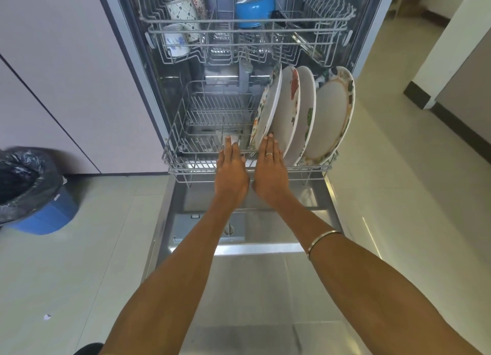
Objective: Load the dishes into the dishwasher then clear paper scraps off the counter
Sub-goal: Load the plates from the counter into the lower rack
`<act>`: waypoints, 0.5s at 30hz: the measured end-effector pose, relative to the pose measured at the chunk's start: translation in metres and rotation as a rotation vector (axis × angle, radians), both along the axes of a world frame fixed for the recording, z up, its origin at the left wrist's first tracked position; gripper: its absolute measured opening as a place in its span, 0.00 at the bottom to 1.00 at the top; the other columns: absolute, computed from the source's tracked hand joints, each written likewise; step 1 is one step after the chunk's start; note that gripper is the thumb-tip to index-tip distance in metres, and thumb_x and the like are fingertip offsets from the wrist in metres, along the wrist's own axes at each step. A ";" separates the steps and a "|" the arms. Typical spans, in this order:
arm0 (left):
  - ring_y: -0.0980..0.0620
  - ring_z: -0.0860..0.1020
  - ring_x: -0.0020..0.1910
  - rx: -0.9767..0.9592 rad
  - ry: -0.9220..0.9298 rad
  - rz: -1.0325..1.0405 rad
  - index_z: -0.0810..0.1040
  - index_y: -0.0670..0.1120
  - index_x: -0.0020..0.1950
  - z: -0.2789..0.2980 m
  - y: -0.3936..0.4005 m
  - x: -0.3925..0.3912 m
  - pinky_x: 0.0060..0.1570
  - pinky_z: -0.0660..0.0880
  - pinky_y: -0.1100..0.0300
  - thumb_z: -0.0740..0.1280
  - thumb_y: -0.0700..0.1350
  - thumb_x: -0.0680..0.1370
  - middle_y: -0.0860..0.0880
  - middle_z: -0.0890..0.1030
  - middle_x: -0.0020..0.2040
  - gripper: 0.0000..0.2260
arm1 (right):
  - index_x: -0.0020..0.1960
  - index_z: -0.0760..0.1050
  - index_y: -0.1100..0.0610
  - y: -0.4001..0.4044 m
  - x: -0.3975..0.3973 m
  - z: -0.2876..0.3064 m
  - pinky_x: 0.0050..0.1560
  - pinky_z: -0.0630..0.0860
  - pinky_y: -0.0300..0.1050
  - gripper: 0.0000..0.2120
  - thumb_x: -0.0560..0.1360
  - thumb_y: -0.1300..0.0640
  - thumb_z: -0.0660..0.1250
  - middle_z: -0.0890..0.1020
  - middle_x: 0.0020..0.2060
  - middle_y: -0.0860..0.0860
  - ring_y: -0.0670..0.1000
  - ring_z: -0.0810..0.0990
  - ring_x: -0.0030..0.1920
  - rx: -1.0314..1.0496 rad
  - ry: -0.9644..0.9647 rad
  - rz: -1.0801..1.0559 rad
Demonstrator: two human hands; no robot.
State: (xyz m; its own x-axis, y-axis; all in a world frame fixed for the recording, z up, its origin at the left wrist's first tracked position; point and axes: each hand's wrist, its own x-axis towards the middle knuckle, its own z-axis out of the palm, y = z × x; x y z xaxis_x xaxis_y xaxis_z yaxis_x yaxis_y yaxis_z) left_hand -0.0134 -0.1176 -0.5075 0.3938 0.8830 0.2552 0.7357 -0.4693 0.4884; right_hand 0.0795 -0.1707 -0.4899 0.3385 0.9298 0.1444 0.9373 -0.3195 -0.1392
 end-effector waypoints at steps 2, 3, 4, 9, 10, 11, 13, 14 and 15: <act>0.42 0.48 0.80 0.006 -0.003 -0.001 0.50 0.39 0.80 0.000 0.008 0.003 0.78 0.50 0.47 0.50 0.41 0.85 0.43 0.43 0.81 0.24 | 0.77 0.34 0.67 0.008 0.004 0.001 0.79 0.46 0.54 0.48 0.75 0.56 0.67 0.39 0.78 0.63 0.60 0.41 0.79 -0.006 0.022 0.013; 0.42 0.47 0.80 0.012 -0.003 -0.004 0.50 0.39 0.80 0.000 0.012 0.005 0.78 0.50 0.47 0.51 0.40 0.85 0.43 0.43 0.81 0.24 | 0.77 0.34 0.67 0.011 0.006 0.002 0.79 0.46 0.53 0.48 0.75 0.56 0.67 0.39 0.78 0.63 0.60 0.41 0.79 -0.007 0.031 0.016; 0.42 0.47 0.80 0.023 0.001 -0.008 0.50 0.38 0.80 -0.001 0.015 0.006 0.78 0.51 0.47 0.52 0.39 0.84 0.42 0.43 0.81 0.25 | 0.77 0.34 0.67 0.015 0.008 0.002 0.79 0.45 0.53 0.47 0.76 0.56 0.66 0.39 0.78 0.63 0.60 0.41 0.79 -0.006 0.038 0.017; 0.41 0.48 0.80 0.011 -0.005 -0.003 0.49 0.40 0.80 -0.006 0.027 0.013 0.77 0.54 0.45 0.52 0.41 0.84 0.44 0.42 0.81 0.25 | 0.77 0.34 0.67 0.026 0.014 -0.001 0.79 0.46 0.54 0.46 0.78 0.54 0.65 0.38 0.77 0.63 0.61 0.40 0.78 -0.002 0.029 0.024; 0.41 0.48 0.80 0.008 -0.007 -0.001 0.49 0.41 0.80 -0.006 0.030 0.014 0.77 0.55 0.44 0.52 0.43 0.85 0.45 0.42 0.81 0.25 | 0.77 0.34 0.67 0.029 0.016 -0.002 0.79 0.46 0.54 0.46 0.78 0.54 0.65 0.38 0.77 0.63 0.61 0.40 0.79 0.002 0.024 0.026; 0.41 0.49 0.80 0.006 -0.005 0.001 0.50 0.41 0.80 -0.006 0.033 0.015 0.76 0.56 0.44 0.51 0.43 0.85 0.46 0.42 0.81 0.24 | 0.77 0.34 0.67 0.031 0.018 -0.001 0.79 0.46 0.54 0.47 0.77 0.54 0.66 0.38 0.77 0.63 0.61 0.40 0.79 0.003 0.018 0.031; 0.40 0.50 0.79 -0.002 0.007 0.001 0.50 0.41 0.80 -0.005 0.040 0.017 0.76 0.57 0.43 0.53 0.42 0.84 0.46 0.43 0.81 0.25 | 0.77 0.34 0.68 0.038 0.023 0.001 0.78 0.47 0.53 0.48 0.76 0.54 0.67 0.39 0.78 0.63 0.60 0.41 0.79 -0.006 0.004 0.041; 0.40 0.50 0.79 -0.004 0.012 0.000 0.51 0.41 0.80 -0.004 0.044 0.019 0.75 0.57 0.42 0.53 0.41 0.84 0.46 0.43 0.81 0.25 | 0.77 0.34 0.68 0.042 0.025 0.002 0.78 0.47 0.53 0.49 0.76 0.54 0.68 0.39 0.78 0.63 0.60 0.41 0.79 -0.016 0.001 0.046; 0.39 0.51 0.79 -0.011 0.014 0.000 0.51 0.41 0.80 -0.003 0.047 0.020 0.75 0.58 0.42 0.54 0.41 0.84 0.46 0.43 0.81 0.25 | 0.77 0.34 0.67 0.047 0.027 0.002 0.78 0.47 0.53 0.50 0.75 0.55 0.69 0.39 0.78 0.63 0.60 0.41 0.79 -0.026 0.006 0.049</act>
